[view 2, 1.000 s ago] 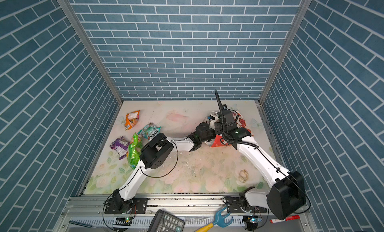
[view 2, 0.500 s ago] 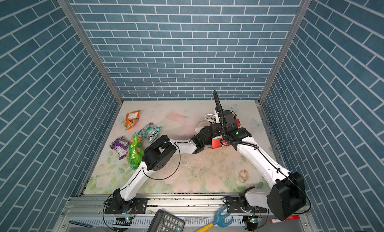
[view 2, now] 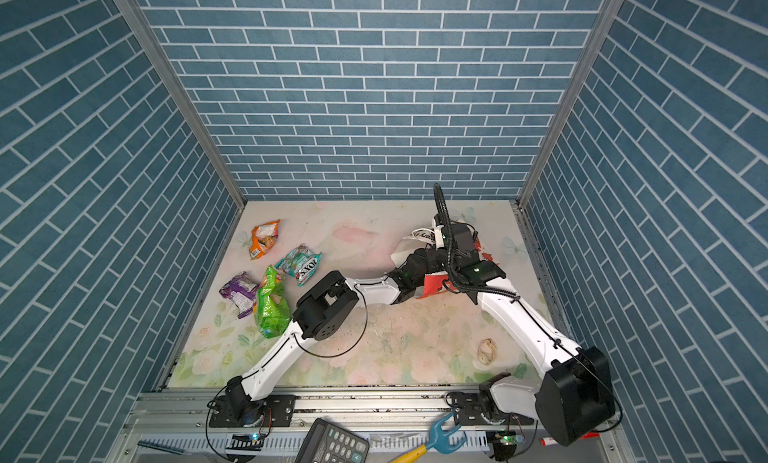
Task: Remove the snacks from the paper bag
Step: 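Close the left gripper on the orange Fox's packet inside the bag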
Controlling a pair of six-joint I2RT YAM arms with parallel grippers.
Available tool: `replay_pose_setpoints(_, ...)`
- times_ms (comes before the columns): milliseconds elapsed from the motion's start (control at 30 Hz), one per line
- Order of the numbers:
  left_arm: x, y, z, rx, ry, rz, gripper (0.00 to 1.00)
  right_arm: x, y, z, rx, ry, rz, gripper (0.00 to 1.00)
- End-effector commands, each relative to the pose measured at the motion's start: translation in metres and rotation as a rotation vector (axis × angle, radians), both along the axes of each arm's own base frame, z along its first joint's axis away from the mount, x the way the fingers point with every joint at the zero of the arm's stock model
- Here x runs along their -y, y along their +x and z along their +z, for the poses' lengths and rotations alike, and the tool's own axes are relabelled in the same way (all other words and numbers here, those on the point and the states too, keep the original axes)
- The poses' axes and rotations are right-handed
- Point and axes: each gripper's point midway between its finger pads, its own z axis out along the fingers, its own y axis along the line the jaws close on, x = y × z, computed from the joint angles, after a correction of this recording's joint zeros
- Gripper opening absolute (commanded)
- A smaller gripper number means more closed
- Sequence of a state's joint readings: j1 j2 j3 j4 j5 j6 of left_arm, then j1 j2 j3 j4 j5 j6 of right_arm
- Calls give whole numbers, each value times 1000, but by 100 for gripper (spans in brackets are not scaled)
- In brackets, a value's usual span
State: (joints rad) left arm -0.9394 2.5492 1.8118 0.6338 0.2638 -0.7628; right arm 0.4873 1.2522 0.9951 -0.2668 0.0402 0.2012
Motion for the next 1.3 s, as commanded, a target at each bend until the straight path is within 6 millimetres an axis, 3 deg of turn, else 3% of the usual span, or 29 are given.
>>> replay_pose_setpoints(0,3,-18,-32,-31,157,8,58,-43,-16,30,54,160,171,0)
replay_pose_setpoints(167,-9,-13,-22,2,166,28,26,-38,-16,28,58,154,151,0)
replay_pose_setpoints(333,-20,-15,-5,54,176,38,13,-32,-15,22,47,133,130,0)
replay_pose_setpoints(833,-57,-24,50,168,167,64,0,-10,-8,12,40,42,28,0)
replay_pose_setpoints(1267,-115,-8,58,135,150,165,0,-9,-7,11,49,29,25,0)
